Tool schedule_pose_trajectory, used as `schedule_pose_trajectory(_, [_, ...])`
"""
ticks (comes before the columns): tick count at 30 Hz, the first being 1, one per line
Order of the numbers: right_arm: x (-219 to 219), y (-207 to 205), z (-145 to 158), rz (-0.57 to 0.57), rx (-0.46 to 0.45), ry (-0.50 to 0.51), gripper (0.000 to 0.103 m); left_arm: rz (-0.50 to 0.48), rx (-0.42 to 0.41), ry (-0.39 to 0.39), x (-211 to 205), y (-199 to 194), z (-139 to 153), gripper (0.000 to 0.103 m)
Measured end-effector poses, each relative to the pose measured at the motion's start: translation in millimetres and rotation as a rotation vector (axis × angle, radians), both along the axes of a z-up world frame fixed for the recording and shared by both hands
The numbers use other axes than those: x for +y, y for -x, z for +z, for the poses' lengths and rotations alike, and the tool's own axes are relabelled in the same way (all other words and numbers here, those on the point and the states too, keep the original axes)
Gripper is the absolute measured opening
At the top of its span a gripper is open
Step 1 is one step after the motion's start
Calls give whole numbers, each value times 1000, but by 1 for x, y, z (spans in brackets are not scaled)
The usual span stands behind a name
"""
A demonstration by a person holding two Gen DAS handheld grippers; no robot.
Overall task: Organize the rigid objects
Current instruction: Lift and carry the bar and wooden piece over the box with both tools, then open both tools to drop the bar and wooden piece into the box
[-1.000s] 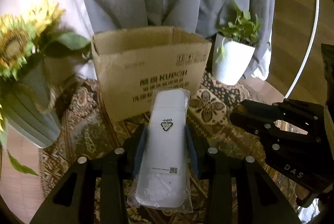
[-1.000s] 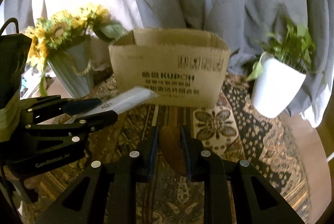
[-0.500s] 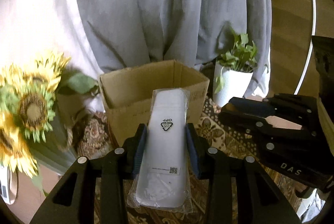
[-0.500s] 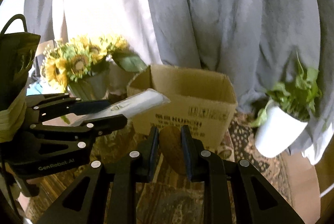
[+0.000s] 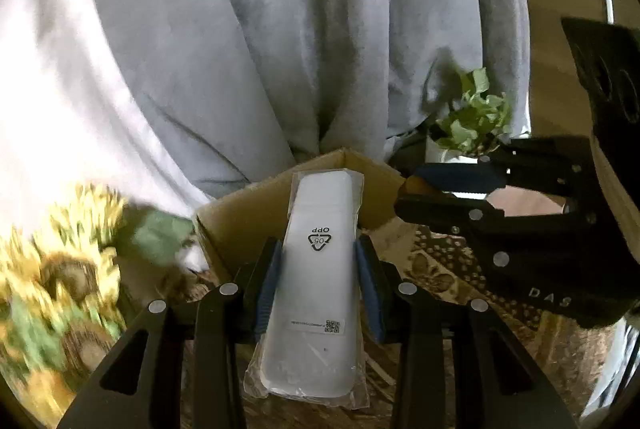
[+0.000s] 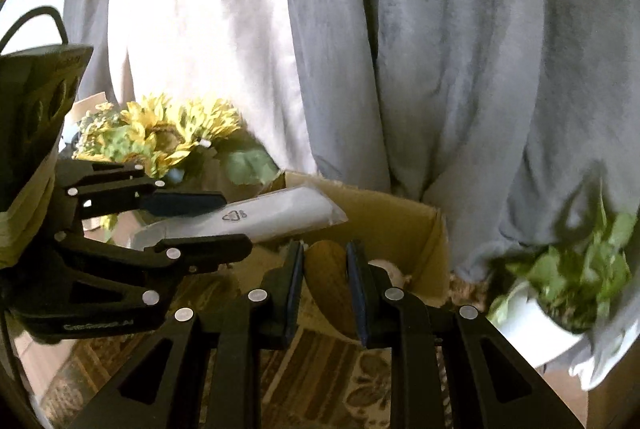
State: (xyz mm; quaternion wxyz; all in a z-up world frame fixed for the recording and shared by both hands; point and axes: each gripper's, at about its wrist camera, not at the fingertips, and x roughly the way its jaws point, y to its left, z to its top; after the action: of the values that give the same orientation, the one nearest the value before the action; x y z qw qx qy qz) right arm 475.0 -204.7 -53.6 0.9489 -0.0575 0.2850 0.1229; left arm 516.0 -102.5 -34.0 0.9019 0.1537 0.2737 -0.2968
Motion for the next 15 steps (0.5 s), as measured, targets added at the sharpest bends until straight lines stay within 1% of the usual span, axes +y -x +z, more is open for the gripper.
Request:
schedule_pose_trajectory(3, [-8, -17, 3, 14, 14, -5, 24, -5, -6, -23, -8, -17, 5, 37])
schedule_pose_trajectory(7, [-15, -41, 4, 46, 36, 4, 24, -25, 12, -66, -18, -38, 7, 37])
schedule_pose_trajectory(15, [-22, -81, -10, 112, 107, 30, 24, -55, 51, -155, -35, -73, -4, 37])
